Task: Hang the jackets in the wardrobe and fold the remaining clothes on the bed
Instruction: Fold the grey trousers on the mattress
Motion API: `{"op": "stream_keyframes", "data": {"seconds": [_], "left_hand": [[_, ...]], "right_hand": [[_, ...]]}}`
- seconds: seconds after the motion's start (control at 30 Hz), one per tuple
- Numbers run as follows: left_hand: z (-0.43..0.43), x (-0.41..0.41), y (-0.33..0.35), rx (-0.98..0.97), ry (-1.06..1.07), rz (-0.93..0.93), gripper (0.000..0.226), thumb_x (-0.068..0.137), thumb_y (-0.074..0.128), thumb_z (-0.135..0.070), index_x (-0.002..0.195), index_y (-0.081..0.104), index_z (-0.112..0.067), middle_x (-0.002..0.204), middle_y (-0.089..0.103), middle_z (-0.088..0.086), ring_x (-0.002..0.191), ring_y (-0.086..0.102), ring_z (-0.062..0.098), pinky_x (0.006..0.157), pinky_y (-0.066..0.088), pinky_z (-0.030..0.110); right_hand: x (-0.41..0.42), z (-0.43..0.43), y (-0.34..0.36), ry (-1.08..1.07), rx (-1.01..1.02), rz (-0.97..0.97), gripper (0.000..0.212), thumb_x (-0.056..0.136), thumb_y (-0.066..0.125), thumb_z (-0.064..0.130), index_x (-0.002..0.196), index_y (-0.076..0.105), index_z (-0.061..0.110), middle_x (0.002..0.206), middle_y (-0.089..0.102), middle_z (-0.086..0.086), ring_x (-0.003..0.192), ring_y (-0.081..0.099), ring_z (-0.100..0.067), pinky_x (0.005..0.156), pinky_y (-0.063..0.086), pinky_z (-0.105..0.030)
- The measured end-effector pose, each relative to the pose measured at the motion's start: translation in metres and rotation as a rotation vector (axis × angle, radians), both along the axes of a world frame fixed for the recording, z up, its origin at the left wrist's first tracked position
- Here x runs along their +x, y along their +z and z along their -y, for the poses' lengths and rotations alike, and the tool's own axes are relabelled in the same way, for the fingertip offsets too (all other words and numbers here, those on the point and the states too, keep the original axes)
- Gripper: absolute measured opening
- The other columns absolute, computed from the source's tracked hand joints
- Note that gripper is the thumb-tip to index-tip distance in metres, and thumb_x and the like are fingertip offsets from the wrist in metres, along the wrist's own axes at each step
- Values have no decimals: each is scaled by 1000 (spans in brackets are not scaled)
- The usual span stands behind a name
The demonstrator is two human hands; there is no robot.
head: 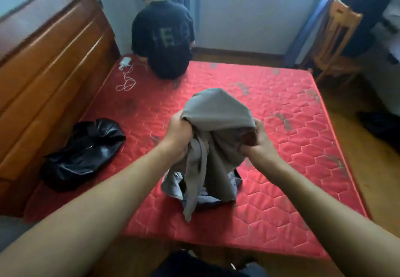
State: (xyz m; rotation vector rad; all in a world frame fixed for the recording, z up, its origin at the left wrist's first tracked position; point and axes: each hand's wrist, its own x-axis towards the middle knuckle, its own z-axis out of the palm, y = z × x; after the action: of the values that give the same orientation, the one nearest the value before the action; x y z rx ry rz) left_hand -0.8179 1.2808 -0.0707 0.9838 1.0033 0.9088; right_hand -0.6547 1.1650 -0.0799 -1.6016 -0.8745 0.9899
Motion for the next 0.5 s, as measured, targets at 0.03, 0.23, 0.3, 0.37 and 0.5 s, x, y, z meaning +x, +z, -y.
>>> {"op": "stream_keyframes", "data": {"seconds": [0.03, 0.23, 0.3, 0.37, 0.5], "left_hand": [[5, 9, 17, -25, -48, 76, 28, 103, 45, -13, 101, 72, -10, 88, 73, 4, 82, 66, 16, 74, 57, 32], [13, 33, 105, -56, -273, 367, 35, 103, 45, -26, 105, 75, -8, 105, 74, 11, 98, 70, 22, 96, 57, 37], [13, 29, 120, -57, -352, 431, 37, 94, 51, -31, 90, 80, -10, 99, 76, 11, 94, 72, 22, 92, 59, 37], [13, 24, 125, -73, -412, 463, 38, 83, 56, -39, 88, 81, -11, 98, 77, 11, 93, 74, 22, 87, 60, 36], [17, 12, 103, -107, -464, 454, 35, 82, 60, -39, 88, 81, -12, 93, 77, 9, 87, 74, 21, 78, 59, 31]], "right_hand": [[8, 9, -14, -33, -39, 42, 79, 61, 82, 16, 131, 45, 24, 92, 59, -1, 75, 60, -4, 68, 50, -23], [44, 37, -62, -277, -350, -176, 91, 85, 76, 12, 153, 24, 41, 132, 51, -6, 106, 61, -22, 83, 56, -44], [49, 31, -63, -292, -236, -319, 63, 93, 64, 7, 146, 37, 28, 127, 64, -14, 95, 66, -24, 72, 56, -35], [52, 29, -51, -230, -155, -503, 34, 97, 58, 20, 131, 58, 18, 122, 68, -19, 97, 65, -29, 74, 57, -38], [61, 30, -26, -234, -92, -645, 37, 82, 76, 20, 118, 69, 11, 98, 66, -13, 103, 59, -31, 87, 47, -42]]}}
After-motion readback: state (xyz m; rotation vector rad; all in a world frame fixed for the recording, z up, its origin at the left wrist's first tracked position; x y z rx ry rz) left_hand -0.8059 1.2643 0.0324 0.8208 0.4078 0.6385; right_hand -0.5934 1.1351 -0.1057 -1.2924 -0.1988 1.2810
